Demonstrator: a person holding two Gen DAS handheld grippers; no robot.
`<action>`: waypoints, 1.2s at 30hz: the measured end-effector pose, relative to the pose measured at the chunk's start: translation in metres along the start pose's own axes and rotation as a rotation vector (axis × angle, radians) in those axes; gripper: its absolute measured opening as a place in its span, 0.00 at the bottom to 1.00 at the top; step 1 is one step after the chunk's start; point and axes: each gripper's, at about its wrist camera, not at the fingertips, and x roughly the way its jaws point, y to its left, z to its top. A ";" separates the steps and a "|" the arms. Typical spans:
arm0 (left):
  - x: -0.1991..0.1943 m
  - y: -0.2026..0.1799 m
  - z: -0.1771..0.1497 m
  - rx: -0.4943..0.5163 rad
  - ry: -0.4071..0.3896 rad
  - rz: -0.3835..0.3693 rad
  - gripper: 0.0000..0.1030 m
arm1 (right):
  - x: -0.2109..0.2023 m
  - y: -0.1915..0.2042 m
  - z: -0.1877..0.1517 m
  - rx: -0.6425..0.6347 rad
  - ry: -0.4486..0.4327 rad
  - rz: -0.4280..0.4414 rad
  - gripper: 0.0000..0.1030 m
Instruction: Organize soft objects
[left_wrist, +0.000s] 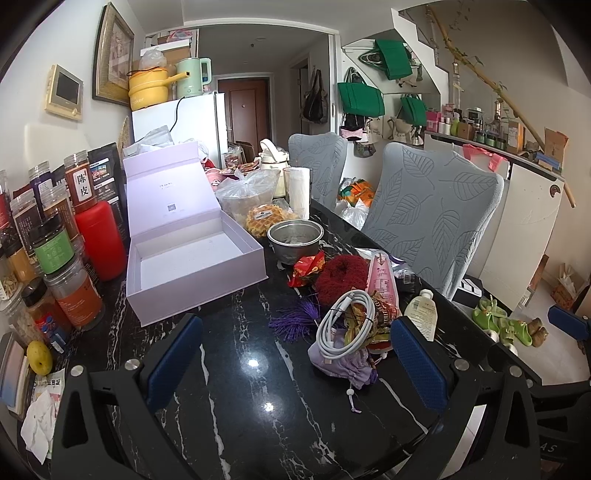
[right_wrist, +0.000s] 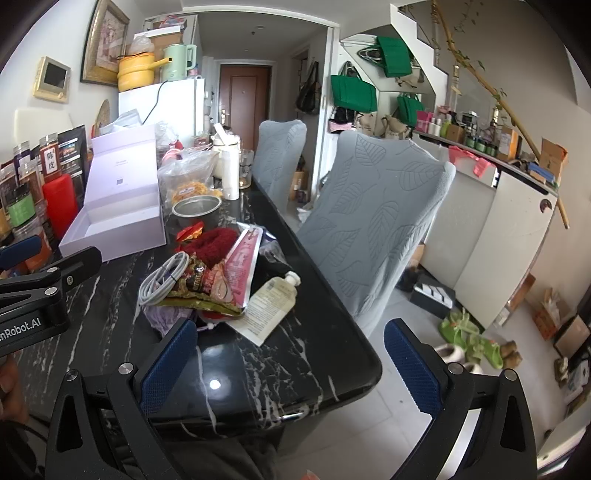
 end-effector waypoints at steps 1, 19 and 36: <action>0.000 0.000 0.000 0.000 0.000 0.000 1.00 | 0.000 0.000 0.000 0.000 0.000 0.000 1.00; 0.001 0.000 0.000 0.000 0.008 -0.003 1.00 | 0.000 0.000 0.000 0.000 -0.002 0.000 1.00; 0.023 -0.004 -0.004 0.000 0.051 -0.065 1.00 | 0.015 -0.006 -0.005 0.015 0.025 0.009 1.00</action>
